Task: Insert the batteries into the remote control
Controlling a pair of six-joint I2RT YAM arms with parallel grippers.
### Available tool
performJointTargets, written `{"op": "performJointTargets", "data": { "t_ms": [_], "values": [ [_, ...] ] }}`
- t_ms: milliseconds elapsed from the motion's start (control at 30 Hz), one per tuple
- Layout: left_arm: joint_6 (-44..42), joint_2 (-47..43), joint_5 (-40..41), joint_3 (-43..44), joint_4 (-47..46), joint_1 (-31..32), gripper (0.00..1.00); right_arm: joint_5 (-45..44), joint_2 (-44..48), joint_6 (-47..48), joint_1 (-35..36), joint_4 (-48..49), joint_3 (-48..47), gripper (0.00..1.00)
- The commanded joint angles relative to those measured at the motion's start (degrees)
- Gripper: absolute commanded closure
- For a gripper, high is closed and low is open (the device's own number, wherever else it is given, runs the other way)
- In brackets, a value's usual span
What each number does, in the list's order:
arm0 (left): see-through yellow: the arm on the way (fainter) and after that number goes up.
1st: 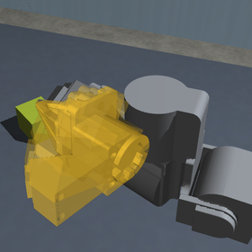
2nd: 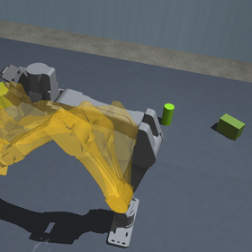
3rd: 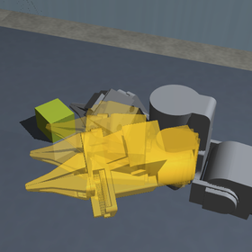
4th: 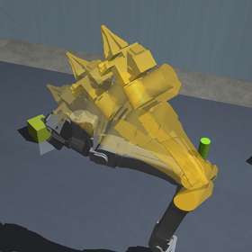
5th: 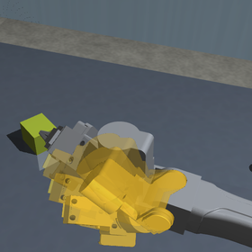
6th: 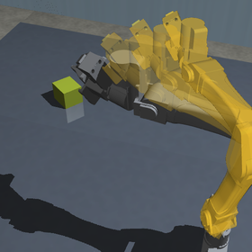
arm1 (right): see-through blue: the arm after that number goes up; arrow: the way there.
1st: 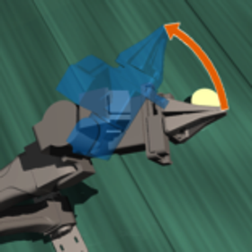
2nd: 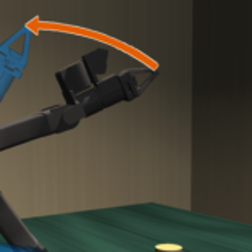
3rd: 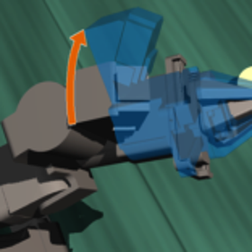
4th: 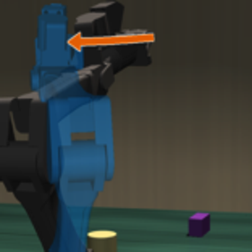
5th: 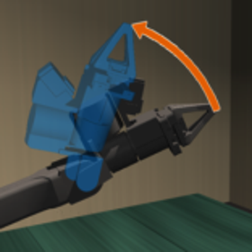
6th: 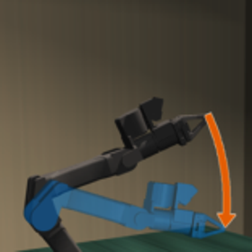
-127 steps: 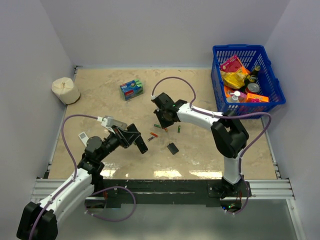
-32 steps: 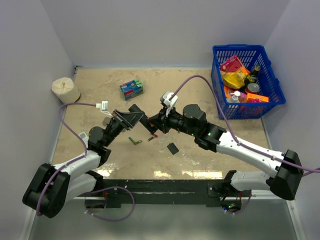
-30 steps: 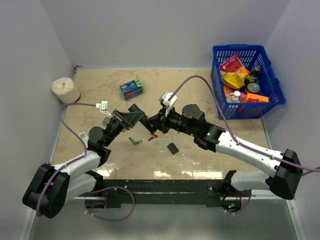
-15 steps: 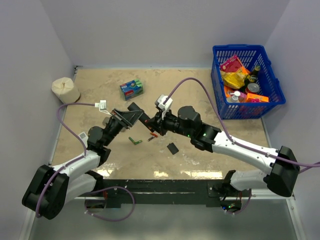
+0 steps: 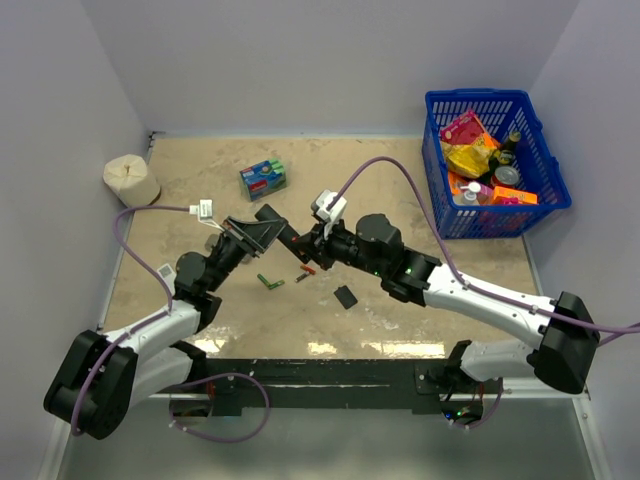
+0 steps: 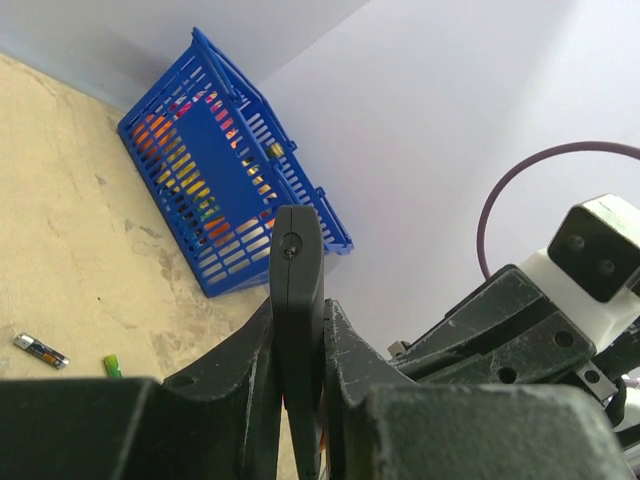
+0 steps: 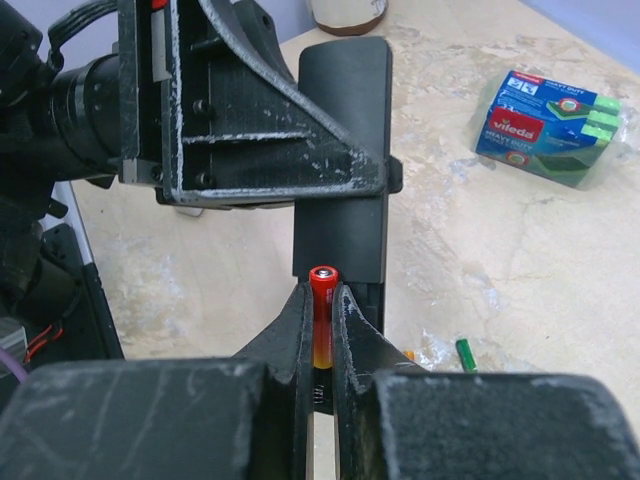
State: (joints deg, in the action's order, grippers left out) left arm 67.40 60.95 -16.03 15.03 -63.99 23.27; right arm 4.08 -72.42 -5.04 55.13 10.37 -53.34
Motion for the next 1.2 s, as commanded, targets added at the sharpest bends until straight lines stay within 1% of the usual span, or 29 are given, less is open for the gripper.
{"op": "performJointTargets", "data": {
  "t_ms": [0, 267, 400, 667, 767, 900, 1000, 1167],
  "values": [
    [0.8, -1.3, 0.8, 3.2, -2.8, -0.2, 1.0, 0.8, 0.2, 0.6, 0.1, 3.3, 1.5, 1.0],
    [2.1, -1.4, 2.5, 3.2, -2.9, -0.2, 1.0, 3.0, 0.2, 0.8, 0.1, 1.0, 1.7, 1.0],
    [2.9, -1.6, 3.5, 3.0, -3.2, -0.2, 1.0, 2.6, 0.5, 1.1, 0.1, -0.3, 2.0, 0.94],
    [3.5, -2.3, 3.6, 3.4, -3.4, -0.2, 1.0, 0.5, 1.3, 3.5, 0.1, -2.9, 2.4, 0.92],
    [3.5, -2.6, 3.5, 3.2, -3.4, -0.2, 1.0, 1.1, 1.0, 3.6, 0.1, -3.6, 1.9, 0.9],
    [3.4, -2.8, 2.8, 3.0, -3.8, -0.2, 1.0, 2.1, 0.4, 3.1, 0.1, -3.6, 1.8, 0.83],
    [3.4, -2.9, 2.6, 2.7, -4.0, -0.2, 1.0, 2.3, 0.4, 2.8, 0.1, -3.5, 1.6, 0.79],
    [3.4, -3.2, 2.5, 2.6, -4.1, -0.2, 1.0, 1.6, 0.7, 2.9, 0.1, -4.0, 1.2, 0.75]
  ]
}}
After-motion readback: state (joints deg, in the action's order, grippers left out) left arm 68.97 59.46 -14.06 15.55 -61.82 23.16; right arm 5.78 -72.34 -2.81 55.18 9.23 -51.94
